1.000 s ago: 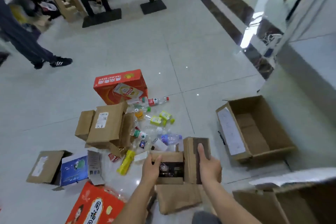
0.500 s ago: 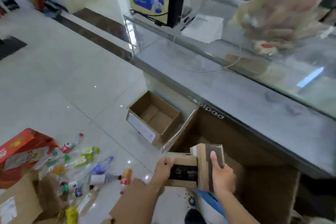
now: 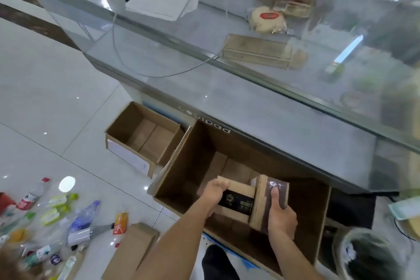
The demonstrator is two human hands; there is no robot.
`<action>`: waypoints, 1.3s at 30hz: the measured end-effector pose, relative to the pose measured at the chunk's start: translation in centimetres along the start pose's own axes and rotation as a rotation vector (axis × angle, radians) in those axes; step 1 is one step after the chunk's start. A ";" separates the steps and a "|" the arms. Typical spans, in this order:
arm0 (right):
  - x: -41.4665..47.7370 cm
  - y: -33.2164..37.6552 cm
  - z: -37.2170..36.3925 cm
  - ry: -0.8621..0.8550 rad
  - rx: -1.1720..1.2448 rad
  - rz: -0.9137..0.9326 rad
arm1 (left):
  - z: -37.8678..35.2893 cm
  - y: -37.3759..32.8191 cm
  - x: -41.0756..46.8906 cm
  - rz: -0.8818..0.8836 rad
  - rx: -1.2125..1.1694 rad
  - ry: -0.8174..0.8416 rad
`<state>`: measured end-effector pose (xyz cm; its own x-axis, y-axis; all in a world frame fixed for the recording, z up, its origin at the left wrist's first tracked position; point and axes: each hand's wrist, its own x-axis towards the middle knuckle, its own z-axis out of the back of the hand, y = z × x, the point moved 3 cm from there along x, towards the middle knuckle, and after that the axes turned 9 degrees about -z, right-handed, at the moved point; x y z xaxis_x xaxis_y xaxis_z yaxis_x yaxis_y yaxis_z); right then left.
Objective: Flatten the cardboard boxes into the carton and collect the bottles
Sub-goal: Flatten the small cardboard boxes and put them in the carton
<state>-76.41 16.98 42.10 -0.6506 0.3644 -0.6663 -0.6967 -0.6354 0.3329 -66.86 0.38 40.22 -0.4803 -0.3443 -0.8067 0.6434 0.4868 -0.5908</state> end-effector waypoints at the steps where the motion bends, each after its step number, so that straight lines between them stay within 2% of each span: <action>1: 0.9 0.2 0.0 0.012 0.020 0.000 | -0.6 -0.4 0.5 0.010 -0.003 0.009; 4: 2.7 1.2 0.2 0.132 0.047 -0.037 | -1.5 -1.2 2.1 0.039 0.112 -0.018; 8: 4.5 1.4 -0.4 0.292 -0.149 -0.115 | -0.9 -0.9 3.4 0.070 0.594 -0.048; 10: 4.7 1.1 -0.6 0.300 -0.356 -0.028 | 0.1 0.3 3.6 0.076 0.715 -0.013; 13: 2.9 1.6 -1.8 0.309 -0.742 0.215 | 3.0 2.0 2.4 0.085 0.798 0.026; 18: -5.3 4.1 -8.0 0.416 -1.099 0.547 | 11.5 4.7 -3.2 0.129 0.753 -0.008; 24: -21.2 1.8 -19.9 0.582 -1.347 1.002 | 25.4 13.7 -12.1 0.178 0.536 -0.233; 28: -31.6 -5.2 -27.9 0.724 -1.519 1.173 | 32.9 24.1 -17.2 0.213 0.357 -0.398; 32: -38.0 -14.4 -34.8 0.802 -1.702 1.335 | 36.1 35.9 -20.9 0.334 0.175 -0.554; 36: -37.3 -23.8 -43.2 0.856 -1.845 1.419 | 35.9 47.5 -18.7 0.421 0.036 -0.628; 39: -34.3 -29.9 -49.9 0.880 -1.938 1.513 | 35.6 54.6 -13.9 0.454 -0.071 -0.678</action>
<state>-18.15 -10.49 21.69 0.3073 -0.4917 -0.8147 0.9511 0.1293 0.2807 -3.81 3.20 18.76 0.2978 -0.5008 -0.8127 0.6379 0.7377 -0.2209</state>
